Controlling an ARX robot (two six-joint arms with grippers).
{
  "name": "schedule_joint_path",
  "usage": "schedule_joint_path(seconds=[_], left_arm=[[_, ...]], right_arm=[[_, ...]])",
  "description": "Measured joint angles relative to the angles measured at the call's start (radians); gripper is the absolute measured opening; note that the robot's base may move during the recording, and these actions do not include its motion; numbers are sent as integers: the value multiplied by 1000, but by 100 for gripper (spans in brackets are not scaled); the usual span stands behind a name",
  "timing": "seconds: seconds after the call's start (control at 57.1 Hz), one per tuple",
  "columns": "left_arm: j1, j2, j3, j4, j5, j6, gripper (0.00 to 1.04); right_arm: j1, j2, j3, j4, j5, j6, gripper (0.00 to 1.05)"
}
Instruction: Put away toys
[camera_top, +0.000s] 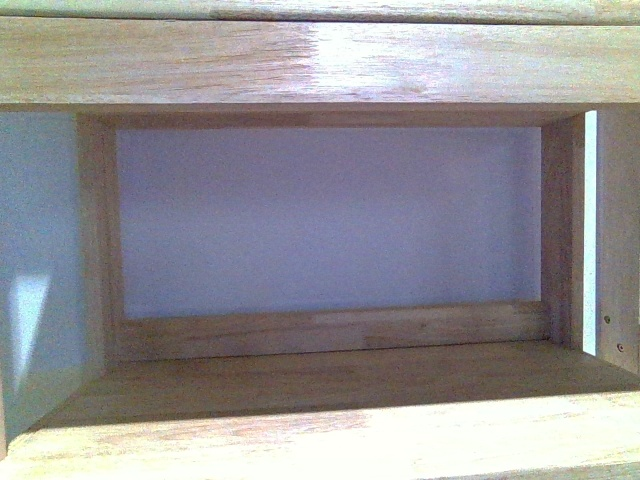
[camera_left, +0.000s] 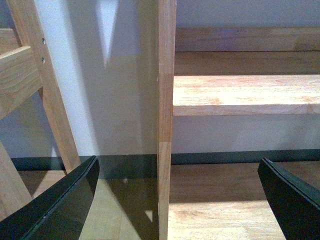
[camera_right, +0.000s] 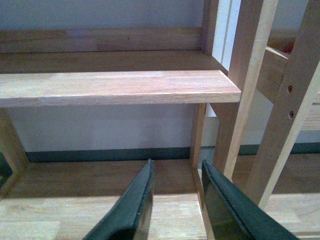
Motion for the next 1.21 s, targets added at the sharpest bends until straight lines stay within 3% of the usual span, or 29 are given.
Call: schedule_joint_path(seconds=[0.333,1.208], left_arm=[[0,0,0,0,0,0,99],[0,0,0,0,0,0,99]], right_arm=[[0,0,0,0,0,0,100],[0,0,0,0,0,0,98]])
